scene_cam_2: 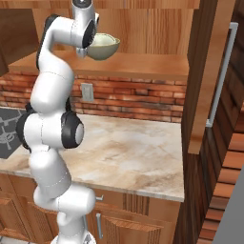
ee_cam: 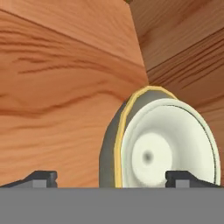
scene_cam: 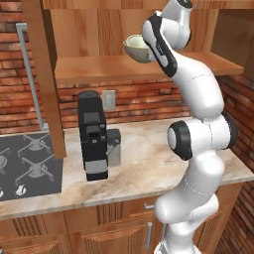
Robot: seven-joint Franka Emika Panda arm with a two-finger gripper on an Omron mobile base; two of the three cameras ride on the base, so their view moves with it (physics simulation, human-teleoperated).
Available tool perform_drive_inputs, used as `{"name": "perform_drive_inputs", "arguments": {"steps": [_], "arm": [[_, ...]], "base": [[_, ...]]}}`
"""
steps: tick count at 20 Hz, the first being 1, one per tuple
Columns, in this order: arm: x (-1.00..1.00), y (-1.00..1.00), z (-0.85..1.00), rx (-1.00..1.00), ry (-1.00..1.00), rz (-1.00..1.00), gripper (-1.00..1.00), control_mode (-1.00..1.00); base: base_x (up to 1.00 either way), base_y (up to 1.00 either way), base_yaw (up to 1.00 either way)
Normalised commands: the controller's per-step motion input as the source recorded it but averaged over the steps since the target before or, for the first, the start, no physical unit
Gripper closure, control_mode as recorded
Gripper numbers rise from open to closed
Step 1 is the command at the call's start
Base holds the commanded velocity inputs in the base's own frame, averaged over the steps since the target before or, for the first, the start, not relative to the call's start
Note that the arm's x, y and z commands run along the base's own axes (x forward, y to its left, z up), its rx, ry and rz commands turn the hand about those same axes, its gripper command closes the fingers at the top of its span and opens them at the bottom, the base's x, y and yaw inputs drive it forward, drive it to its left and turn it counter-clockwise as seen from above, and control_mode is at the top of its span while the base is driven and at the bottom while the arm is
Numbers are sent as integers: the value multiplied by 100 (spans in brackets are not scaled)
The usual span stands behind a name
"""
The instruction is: Pick up the bowls on the counter and stack them on top of one another in the open cabinet. Place the smaller bowl on top of the larger bowl.
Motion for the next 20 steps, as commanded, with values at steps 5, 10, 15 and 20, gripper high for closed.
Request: {"name": "perform_drive_inputs", "arguments": {"steps": [5,10,15,20], "arm": [[-45,0,0,0,-13,0,-100,-100],[-59,0,5,0,-9,0,-100,-100],[-66,0,19,0,-4,0,-100,-100],[-79,0,19,0,-7,0,-100,-100]], "base": [[0,0,0],[0,0,0],[0,0,0],[0,0,0]]}}
